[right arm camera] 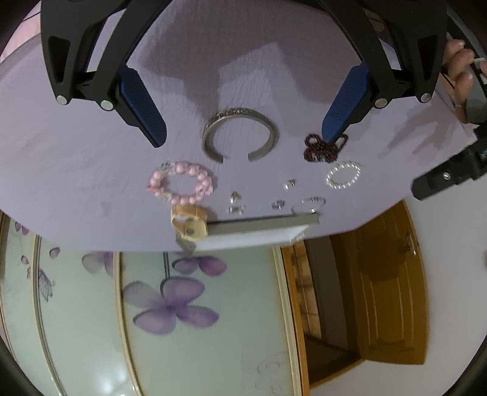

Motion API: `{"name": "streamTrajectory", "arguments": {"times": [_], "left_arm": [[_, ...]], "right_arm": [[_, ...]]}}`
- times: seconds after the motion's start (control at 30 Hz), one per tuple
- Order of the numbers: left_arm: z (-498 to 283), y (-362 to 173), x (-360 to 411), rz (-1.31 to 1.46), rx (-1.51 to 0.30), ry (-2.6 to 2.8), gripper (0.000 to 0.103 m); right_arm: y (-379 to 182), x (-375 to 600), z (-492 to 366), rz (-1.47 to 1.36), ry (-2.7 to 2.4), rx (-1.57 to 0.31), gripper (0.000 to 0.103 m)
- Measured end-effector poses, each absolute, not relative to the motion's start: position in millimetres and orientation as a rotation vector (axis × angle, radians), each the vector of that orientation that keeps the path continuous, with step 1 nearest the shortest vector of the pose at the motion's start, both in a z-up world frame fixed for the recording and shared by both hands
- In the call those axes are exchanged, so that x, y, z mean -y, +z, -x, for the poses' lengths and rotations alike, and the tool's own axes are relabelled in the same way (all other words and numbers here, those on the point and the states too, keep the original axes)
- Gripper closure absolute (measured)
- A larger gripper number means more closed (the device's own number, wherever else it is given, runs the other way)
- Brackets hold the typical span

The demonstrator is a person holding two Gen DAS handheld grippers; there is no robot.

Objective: Organize jewelry
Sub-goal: 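Grasp the dark red bead bracelet with the left tool while the right tool grasps the silver cuff bangle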

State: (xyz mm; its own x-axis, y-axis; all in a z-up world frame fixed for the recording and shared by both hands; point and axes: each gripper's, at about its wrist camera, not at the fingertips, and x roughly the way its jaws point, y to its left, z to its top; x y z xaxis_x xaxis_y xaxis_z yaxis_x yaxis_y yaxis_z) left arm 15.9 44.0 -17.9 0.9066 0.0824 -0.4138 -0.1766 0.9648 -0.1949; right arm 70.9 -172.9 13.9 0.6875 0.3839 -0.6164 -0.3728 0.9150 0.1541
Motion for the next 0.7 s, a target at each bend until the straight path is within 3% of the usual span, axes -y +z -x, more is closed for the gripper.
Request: {"name": "streamTrajectory", "arguments": {"times": [0.5, 0.57, 0.7], "left_arm": [[-30, -19, -62, 0.252, -0.438, 0.129, 0.002], [-32, -19, -64, 0.252, -0.443, 0.129, 0.002], [-37, -21, -66, 0.255, -0.46, 0.122, 0.002]], "right_arm": [[-2, 146, -100, 0.077, 0.356, -0.865, 0.016], [-5, 145, -104, 0.08, 0.35, -0.891, 0.021], [-4, 140, -104, 0.116, 0.339, -0.903, 0.022]]}}
